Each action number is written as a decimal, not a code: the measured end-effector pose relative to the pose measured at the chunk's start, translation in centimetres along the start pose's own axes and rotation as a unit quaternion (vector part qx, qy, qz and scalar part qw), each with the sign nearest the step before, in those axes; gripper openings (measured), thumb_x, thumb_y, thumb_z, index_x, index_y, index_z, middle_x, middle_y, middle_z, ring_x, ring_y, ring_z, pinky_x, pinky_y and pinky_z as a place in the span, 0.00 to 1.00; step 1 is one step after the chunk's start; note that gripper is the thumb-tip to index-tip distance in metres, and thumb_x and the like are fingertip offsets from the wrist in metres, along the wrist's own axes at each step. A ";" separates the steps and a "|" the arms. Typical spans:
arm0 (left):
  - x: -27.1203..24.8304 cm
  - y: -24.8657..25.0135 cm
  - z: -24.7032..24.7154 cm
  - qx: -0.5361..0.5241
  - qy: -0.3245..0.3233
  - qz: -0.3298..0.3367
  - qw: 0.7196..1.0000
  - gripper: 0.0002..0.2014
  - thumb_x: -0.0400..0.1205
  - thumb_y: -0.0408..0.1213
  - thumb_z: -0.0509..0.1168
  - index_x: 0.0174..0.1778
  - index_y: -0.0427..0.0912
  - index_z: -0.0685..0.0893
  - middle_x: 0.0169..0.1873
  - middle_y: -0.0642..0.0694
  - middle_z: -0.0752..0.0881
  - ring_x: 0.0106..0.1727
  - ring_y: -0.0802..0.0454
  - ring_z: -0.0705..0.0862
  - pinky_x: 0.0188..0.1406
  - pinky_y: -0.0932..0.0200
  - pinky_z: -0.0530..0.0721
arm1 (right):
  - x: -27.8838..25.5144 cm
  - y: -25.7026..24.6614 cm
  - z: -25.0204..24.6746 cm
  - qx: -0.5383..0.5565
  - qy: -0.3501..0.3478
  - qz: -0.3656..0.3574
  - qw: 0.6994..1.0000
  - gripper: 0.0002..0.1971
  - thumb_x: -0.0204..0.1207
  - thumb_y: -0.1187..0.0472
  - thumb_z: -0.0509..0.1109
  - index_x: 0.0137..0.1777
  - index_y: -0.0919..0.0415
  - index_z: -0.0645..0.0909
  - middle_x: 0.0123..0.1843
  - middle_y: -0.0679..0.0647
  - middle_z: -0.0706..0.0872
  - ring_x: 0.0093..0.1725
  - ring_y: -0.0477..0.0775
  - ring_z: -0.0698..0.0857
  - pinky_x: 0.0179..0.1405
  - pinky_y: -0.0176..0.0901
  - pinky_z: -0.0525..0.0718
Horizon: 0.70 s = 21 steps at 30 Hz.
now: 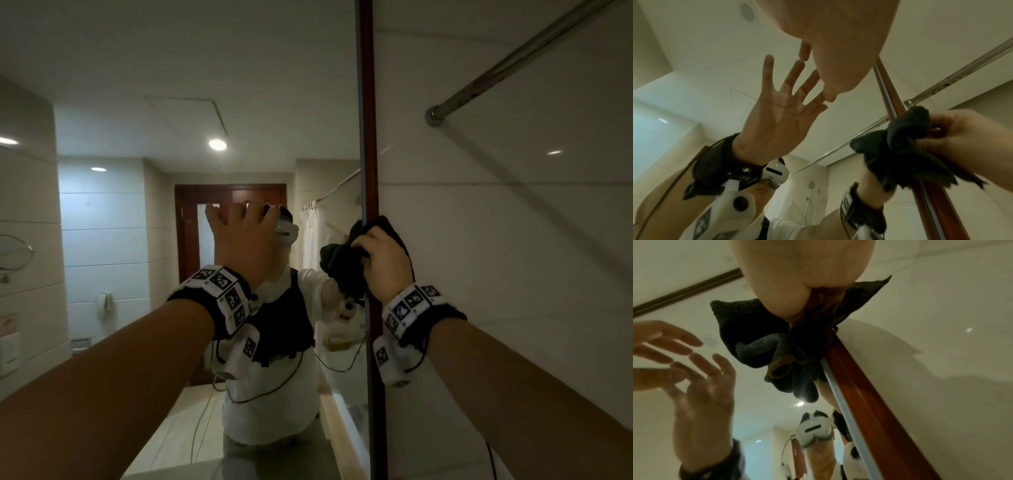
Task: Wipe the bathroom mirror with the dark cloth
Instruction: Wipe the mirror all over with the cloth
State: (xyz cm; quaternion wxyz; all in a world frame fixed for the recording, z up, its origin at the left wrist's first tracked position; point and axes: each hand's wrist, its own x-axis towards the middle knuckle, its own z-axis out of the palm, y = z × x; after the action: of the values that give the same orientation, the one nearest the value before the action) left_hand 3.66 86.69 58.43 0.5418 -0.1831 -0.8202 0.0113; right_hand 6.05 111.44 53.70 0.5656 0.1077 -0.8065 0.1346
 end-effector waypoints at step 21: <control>4.6 -0.8 1.7 0.014 0.018 -0.029 0.999 0.26 0.61 0.41 0.74 0.55 0.50 0.77 0.67 0.46 0.70 0.72 0.39 0.67 0.62 0.29 0.70 | 10.7 0.5 -2.3 -0.001 0.031 -0.060 0.998 0.13 0.70 0.79 0.68 0.48 0.65 0.88 0.50 0.61 0.83 0.49 0.61 0.84 0.52 0.52 0.84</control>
State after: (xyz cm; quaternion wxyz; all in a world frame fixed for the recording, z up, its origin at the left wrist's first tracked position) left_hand 0.27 87.67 61.98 0.5591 -0.1518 -0.8151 0.0043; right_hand 4.35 112.43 64.46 0.5974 0.1511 -0.7808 0.1030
